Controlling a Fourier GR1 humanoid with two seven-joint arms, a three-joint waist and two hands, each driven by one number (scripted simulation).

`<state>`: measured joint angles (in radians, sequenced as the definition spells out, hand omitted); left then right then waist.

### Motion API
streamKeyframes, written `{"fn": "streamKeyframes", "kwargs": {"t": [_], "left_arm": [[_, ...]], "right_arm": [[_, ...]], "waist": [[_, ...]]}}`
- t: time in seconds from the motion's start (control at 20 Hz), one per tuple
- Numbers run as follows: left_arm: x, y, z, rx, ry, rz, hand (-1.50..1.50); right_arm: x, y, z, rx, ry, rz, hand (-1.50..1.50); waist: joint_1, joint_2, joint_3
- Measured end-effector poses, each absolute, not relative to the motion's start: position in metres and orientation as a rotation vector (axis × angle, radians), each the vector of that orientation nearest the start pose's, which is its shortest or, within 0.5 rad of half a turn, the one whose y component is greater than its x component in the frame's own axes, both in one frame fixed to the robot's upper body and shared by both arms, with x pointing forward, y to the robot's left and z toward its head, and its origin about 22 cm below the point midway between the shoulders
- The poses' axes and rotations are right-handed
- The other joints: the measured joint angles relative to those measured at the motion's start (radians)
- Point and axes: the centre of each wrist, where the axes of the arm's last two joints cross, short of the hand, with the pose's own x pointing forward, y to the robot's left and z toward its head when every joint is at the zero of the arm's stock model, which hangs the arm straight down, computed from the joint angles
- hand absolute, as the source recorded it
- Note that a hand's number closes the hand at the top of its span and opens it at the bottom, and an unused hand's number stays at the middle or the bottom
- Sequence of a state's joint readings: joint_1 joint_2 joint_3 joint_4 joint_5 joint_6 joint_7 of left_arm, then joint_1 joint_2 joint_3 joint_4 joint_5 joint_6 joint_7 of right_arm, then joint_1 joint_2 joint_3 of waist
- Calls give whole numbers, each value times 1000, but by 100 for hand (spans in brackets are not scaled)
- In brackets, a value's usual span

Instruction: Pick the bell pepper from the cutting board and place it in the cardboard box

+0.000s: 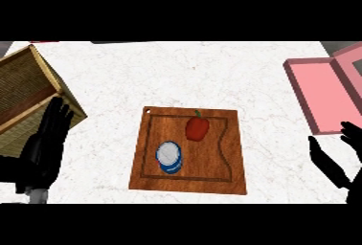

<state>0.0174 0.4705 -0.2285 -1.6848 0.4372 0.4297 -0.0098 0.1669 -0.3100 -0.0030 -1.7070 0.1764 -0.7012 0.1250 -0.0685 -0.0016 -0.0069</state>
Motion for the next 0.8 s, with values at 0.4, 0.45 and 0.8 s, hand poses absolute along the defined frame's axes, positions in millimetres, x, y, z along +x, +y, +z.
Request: {"fn": "streamKeyframes", "kwargs": {"t": [0.4, 0.45, 0.8], "left_arm": [[244, 266, 53, 97, -1558, 113, 0], [246, 265, 55, 94, -1557, 113, 0], [256, 259, 57, 69, -1555, 101, 0]], "right_arm": [[170, -271, 42, -978, -1353, 60, -150], [169, -268, 46, -956, -1312, 108, -150], [170, -221, 99, -801, -1118, 274, -150]], "waist": [[50, 4, -3], [53, 4, -3], [75, 5, -1]]}}
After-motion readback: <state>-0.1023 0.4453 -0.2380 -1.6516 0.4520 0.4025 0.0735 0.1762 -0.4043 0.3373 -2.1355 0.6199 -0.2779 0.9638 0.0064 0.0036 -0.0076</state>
